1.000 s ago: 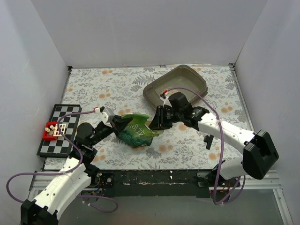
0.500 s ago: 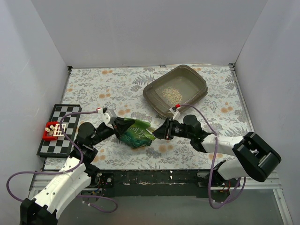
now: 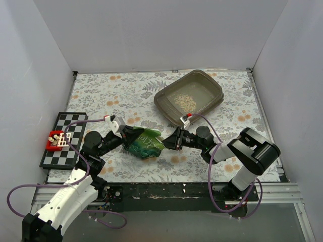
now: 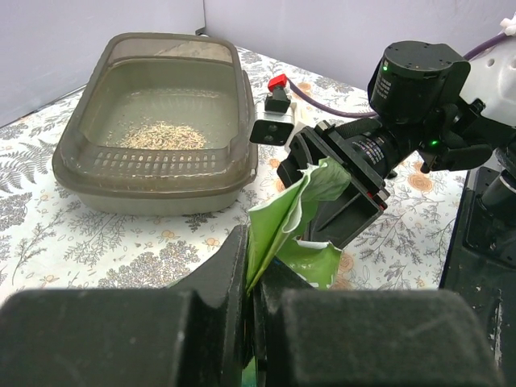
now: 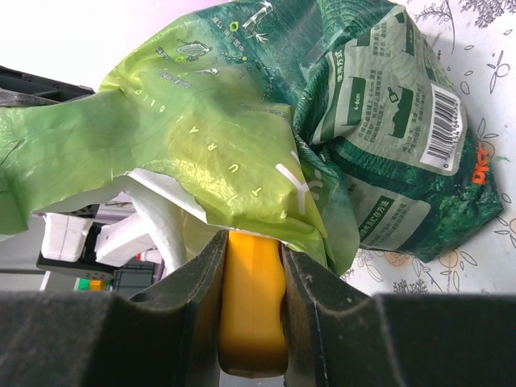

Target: Fill the litter box with clean litter

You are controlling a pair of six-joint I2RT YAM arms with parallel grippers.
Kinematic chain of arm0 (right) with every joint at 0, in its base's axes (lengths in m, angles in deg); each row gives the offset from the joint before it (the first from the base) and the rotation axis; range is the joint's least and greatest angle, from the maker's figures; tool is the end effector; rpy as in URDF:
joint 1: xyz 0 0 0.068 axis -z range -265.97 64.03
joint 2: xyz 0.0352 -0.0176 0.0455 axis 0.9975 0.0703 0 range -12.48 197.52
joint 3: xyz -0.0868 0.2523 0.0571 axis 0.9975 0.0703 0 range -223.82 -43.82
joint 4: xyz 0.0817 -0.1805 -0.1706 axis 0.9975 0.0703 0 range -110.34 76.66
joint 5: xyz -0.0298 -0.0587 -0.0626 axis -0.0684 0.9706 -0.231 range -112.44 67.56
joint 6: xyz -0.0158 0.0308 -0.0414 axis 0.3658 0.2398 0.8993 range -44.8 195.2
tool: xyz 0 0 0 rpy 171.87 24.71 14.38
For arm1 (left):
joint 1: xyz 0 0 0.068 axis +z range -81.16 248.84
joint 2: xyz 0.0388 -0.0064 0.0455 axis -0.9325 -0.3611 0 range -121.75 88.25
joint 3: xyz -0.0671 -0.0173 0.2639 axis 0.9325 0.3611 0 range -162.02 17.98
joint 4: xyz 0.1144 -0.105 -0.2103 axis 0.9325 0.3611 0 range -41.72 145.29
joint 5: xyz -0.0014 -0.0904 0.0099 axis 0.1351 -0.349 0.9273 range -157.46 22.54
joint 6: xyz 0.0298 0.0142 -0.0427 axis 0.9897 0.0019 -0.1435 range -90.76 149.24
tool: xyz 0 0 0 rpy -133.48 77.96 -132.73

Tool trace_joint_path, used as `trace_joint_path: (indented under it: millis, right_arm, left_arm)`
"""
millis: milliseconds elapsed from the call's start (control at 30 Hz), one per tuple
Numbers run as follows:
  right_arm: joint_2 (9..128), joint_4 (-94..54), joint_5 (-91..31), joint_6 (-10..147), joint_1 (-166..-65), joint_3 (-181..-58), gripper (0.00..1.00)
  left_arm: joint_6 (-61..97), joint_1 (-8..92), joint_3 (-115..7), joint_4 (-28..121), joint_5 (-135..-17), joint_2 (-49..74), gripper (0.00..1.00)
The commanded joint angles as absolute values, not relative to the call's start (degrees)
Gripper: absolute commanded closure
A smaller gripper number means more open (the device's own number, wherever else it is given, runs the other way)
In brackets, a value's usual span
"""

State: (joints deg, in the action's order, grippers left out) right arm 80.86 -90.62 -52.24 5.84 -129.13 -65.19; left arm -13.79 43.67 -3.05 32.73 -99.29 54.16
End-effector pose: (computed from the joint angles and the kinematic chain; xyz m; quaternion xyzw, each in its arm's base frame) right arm 0.1871 0.1997 0.1595 -0.0173 0.7159 0.6622 0.2204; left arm 0.1347 -0.0842 0.2692 0.0925 0.6877 -0.5464 0.4689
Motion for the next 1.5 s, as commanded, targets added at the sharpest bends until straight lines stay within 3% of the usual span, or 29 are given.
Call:
trace_joint_path:
  millis: [0,433,600,1167,1467]
  right_arm:
    - [82.1,-105.2,-51.8,3.0,-130.0,-66.8,0.99]
    - [80.4,-115.6,-50.0,1.1,-129.7,-64.0,0.99]
    - [81.6,-127.2,-48.9,-4.0,-128.3,-61.4,0.99]
    - [76.2,-128.4,-48.8,-4.4,-126.9,-60.9,0.99]
    - [76.6,-128.7,-50.7,-6.9,-126.9,-67.6,0.99]
  left_arm:
    - [-13.7,44.0,-3.0,30.4,-98.7,54.5,1.0]
    - [-13.8,44.0,-2.7,29.7,-99.8,55.1,1.0]
    - [-13.9,44.0,-2.6,29.5,-100.4,54.9,1.0]
    - [-14.7,44.0,-1.8,28.0,-101.4,55.8,1.0]
    - [-15.3,44.0,-1.2,26.2,-102.1,56.2,1.0]
